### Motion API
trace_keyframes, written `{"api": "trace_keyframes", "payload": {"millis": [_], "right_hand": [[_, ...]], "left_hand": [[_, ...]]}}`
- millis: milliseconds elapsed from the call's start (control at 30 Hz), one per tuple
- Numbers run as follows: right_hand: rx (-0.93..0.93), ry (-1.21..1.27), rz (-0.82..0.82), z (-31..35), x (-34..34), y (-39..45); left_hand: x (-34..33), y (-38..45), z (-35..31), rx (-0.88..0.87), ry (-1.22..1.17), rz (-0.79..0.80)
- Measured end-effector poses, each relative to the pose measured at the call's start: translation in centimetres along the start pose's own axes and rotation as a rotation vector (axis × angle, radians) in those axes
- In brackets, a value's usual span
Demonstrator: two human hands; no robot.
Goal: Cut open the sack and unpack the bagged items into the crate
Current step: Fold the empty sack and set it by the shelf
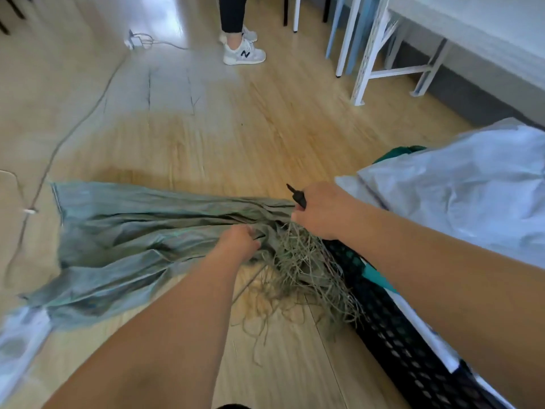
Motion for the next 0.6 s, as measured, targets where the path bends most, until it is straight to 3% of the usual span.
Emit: {"api": "trace_keyframes", "payload": {"millis": [133,267,333,467,533,600], "right_hand": [[-0.035,0.030,-0.014,0.6,-2.4,1.4],[-0.070,0.036,0.046,0.4,-3.7,2.2],[-0.092,0.045,0.074,0.1,-4.1,2.5],[-0.104,0.095,0.075,0.0,-4.6,2.6],[-0.098,0.120,0.080,-0.1,-4.8,2.6],[-0.084,0.136,0.083,-0.1,-4.9,2.5]], "left_hand": [[-1.2,3.8,1.5,-0.145,0.291,-0.030],[-2.7,6.2,2.9,-0.194,0.381,-0.070],[-3.3,7.0,3.3,-0.179,0.403,-0.072],[-3.9,7.2,4.1,-0.042,0.545,0.117],[-3.5,6.4,3.8,0.035,0.496,0.077],[-2.7,5.5,3.6,0.045,0.270,-0.102]]}}
Point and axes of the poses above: each hand's wrist, its own y-axis towards the middle knuckle, its own x-axis out of the back of the hand, z = x × y, the point moved 3 cm from there along y, towards the middle knuckle, and after that the axes turned 6 degrees about -y, right-handed, at the moved point
